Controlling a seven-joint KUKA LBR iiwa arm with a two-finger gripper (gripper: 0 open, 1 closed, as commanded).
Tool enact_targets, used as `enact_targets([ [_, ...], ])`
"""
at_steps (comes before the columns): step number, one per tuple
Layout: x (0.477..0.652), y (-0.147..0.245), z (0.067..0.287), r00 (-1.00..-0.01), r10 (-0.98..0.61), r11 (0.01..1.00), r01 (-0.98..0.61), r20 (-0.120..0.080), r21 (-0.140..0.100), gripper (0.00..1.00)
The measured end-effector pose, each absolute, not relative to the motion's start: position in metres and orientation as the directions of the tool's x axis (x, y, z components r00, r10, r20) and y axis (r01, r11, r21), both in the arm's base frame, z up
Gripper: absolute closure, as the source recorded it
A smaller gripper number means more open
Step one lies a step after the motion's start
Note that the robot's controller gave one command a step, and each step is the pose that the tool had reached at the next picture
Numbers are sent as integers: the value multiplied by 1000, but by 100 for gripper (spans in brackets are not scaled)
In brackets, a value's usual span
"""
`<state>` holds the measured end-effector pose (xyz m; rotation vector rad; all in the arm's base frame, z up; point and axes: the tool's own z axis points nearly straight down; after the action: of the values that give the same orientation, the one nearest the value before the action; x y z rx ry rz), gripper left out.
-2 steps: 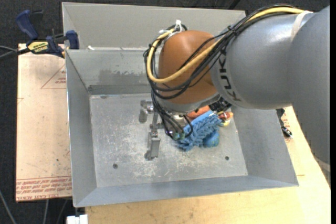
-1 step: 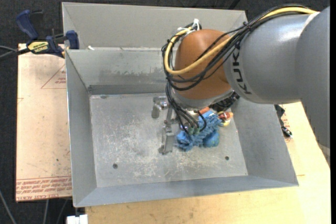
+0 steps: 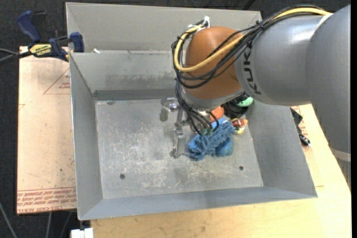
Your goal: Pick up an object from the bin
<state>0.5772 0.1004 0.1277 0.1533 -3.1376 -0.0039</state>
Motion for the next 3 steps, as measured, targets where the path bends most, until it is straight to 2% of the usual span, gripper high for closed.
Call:
enact_targets([
  [1, 585, 68, 103, -993, -114, 993, -114, -4, 5, 0],
  [2, 594, 31, 103, -984, -176, 984, -176, 1, 2, 0],
  [3, 605, 13, 120, -954, -300, 954, -300, -5, 3, 0],
])
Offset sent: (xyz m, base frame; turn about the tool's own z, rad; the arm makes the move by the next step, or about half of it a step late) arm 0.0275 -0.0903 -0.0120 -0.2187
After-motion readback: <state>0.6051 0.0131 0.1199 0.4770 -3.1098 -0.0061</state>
